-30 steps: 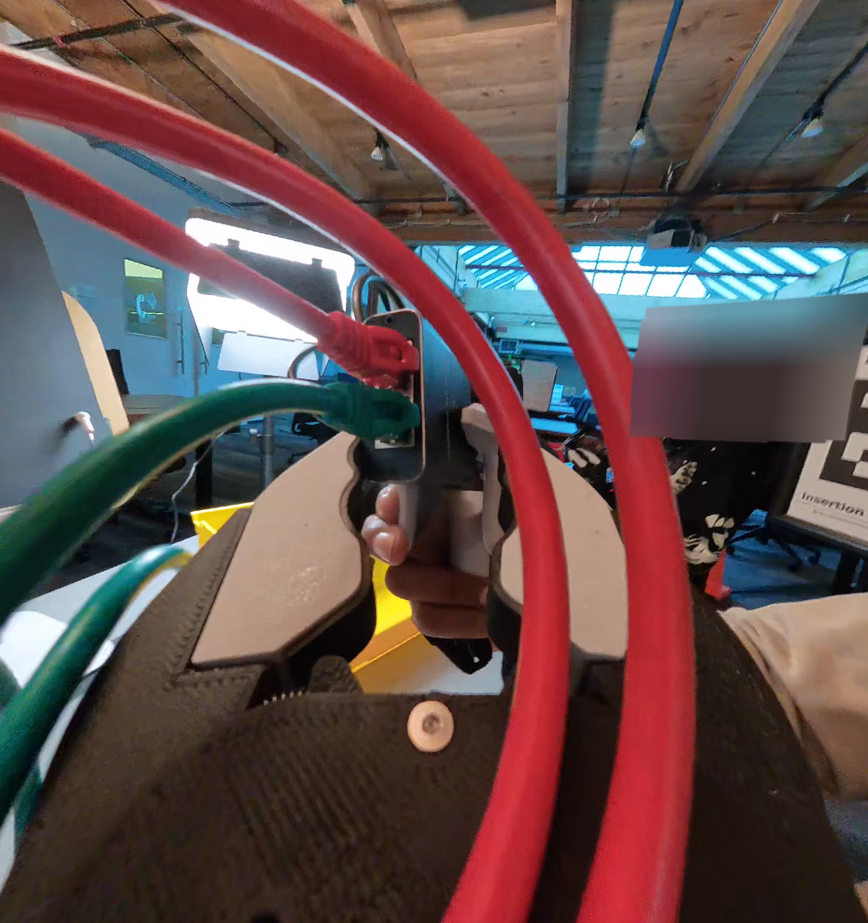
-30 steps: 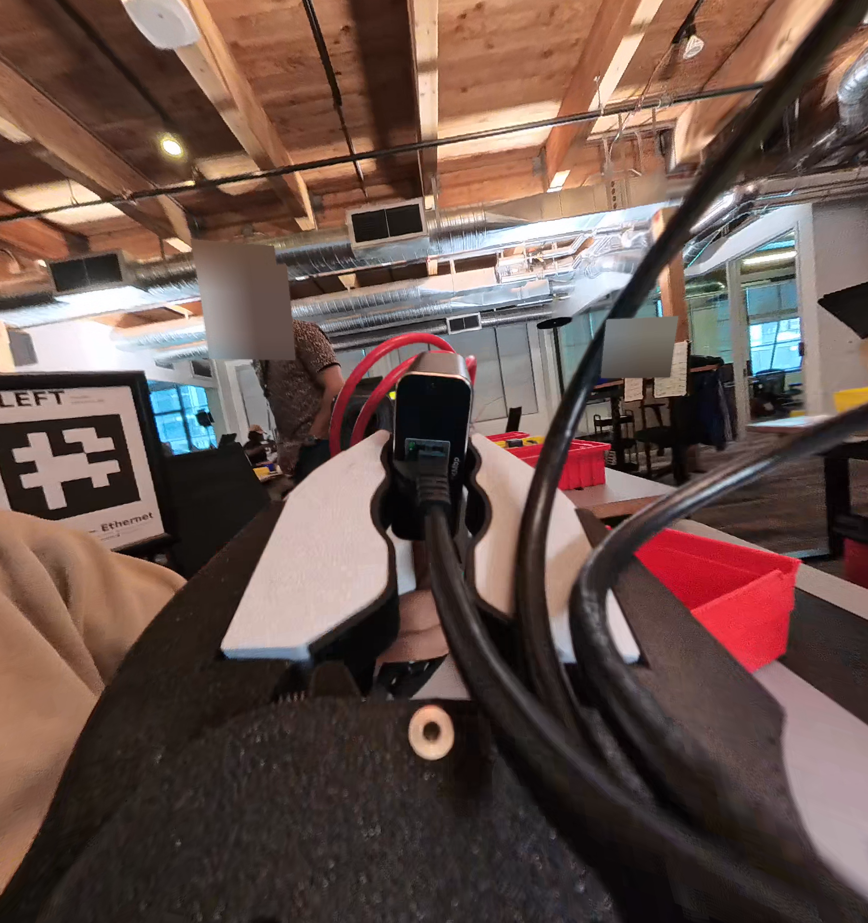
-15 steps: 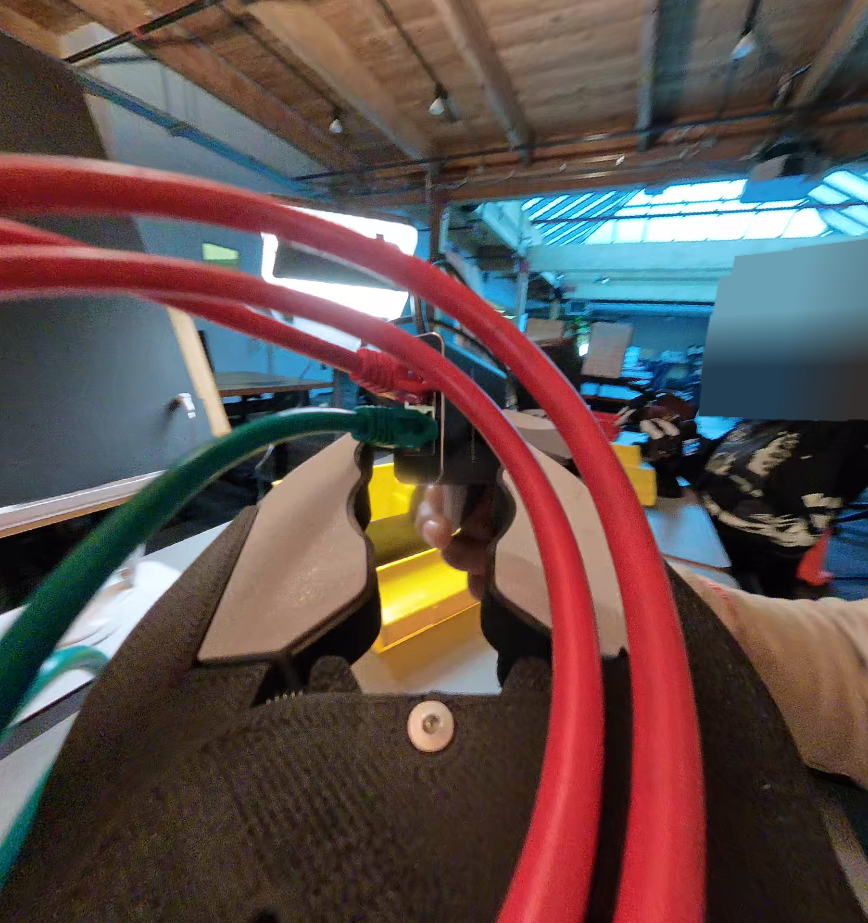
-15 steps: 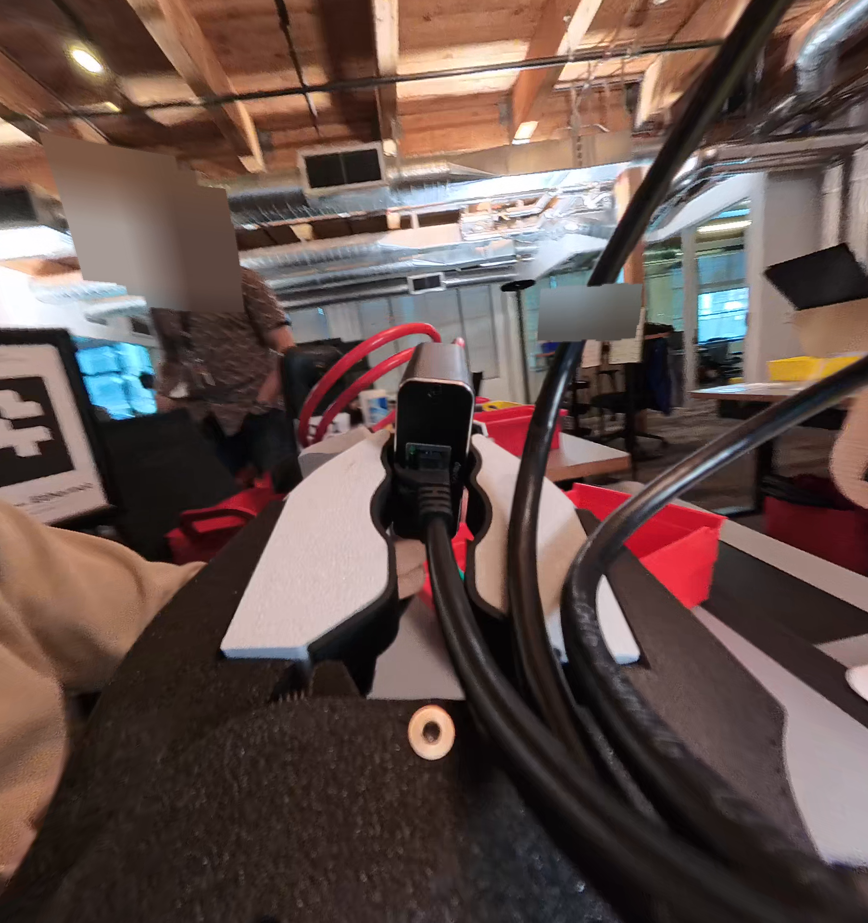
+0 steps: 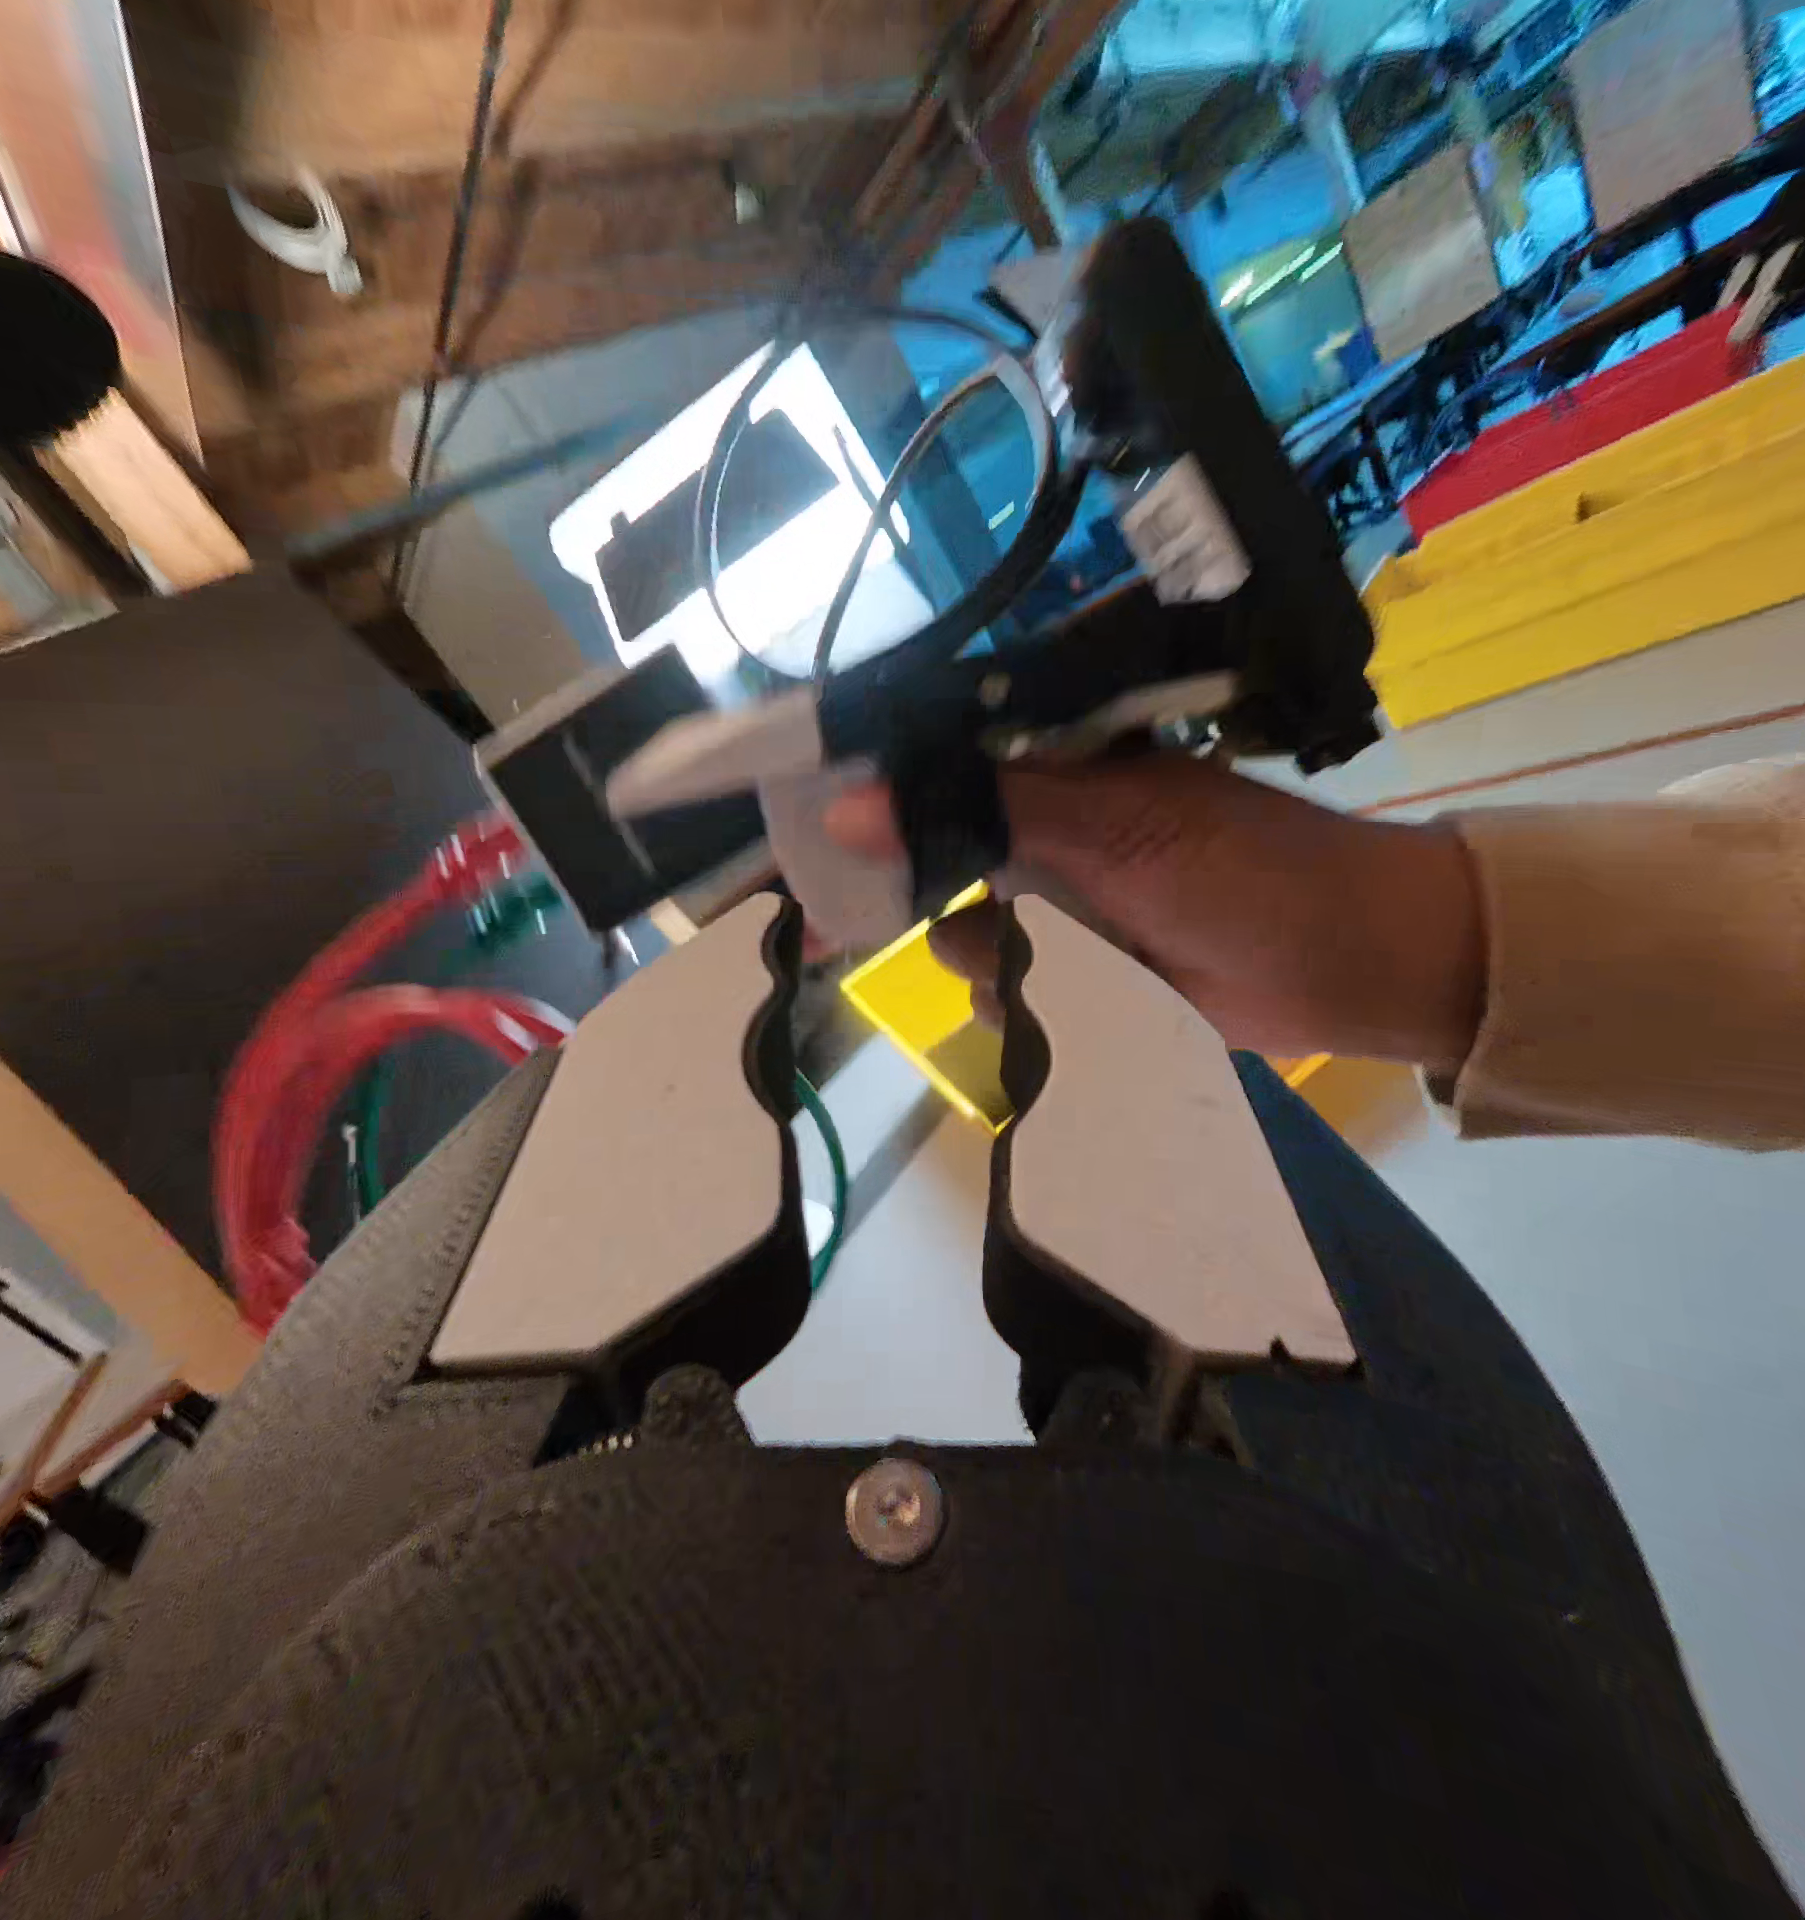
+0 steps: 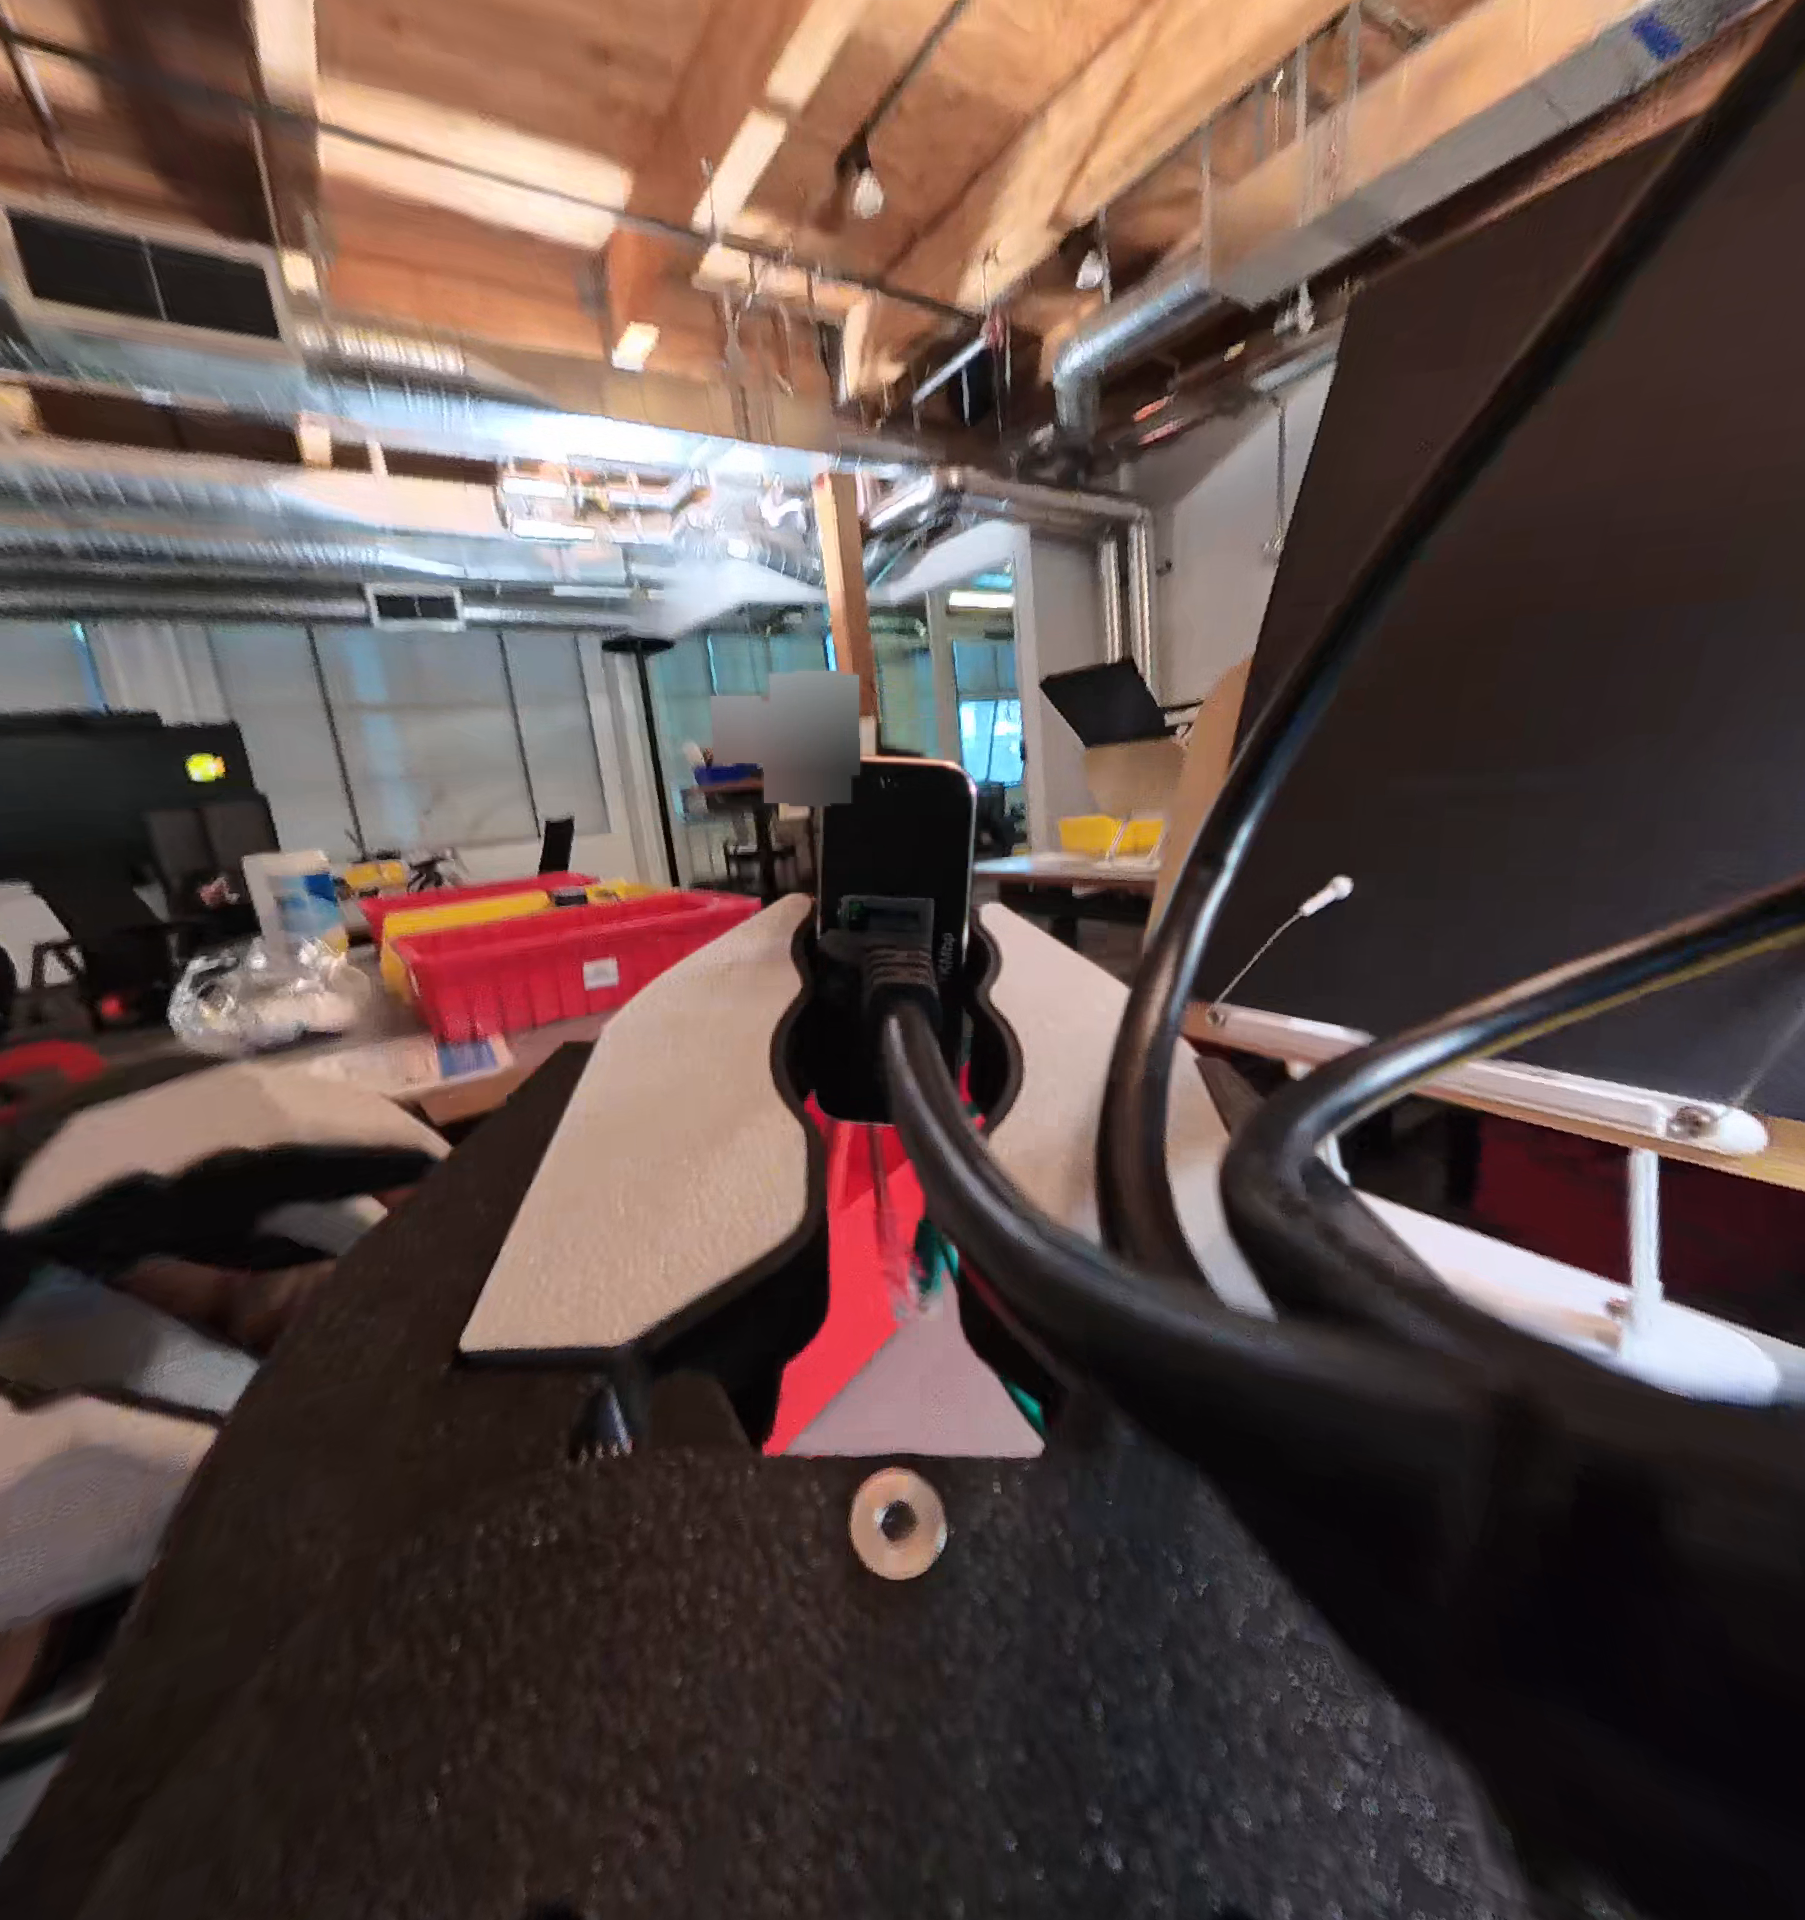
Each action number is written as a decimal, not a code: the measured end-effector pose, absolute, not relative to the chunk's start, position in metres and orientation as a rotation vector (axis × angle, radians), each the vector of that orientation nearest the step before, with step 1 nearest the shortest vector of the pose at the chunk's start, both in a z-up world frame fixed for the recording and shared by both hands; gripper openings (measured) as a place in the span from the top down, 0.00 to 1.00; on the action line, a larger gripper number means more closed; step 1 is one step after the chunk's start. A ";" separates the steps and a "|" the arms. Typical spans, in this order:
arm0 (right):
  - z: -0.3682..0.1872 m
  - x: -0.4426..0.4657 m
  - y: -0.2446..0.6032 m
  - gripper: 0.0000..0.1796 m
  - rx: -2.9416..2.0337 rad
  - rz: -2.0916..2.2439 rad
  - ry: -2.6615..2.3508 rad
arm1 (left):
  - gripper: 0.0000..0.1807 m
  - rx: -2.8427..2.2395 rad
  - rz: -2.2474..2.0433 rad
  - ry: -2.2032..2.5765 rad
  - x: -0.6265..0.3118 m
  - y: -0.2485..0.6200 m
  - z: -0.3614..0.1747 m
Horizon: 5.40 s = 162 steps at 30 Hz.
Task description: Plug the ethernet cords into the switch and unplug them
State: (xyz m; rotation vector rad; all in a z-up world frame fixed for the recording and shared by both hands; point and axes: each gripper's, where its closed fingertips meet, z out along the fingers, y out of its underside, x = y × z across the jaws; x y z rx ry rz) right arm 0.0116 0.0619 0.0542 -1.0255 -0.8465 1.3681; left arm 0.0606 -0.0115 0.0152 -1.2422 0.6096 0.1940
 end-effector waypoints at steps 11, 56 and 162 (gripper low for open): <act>0.054 0.004 0.025 0.87 -0.885 1.709 -0.937 | 0.76 -1.474 -0.559 0.290 0.041 0.002 0.011; 0.068 0.023 -0.017 0.90 -0.836 1.793 -1.292 | 0.85 -1.185 -0.786 0.368 0.001 -0.031 0.062; -0.046 -0.033 -0.030 0.80 -1.272 1.093 -2.181 | 0.85 -2.065 -0.527 0.903 0.028 -0.016 -0.099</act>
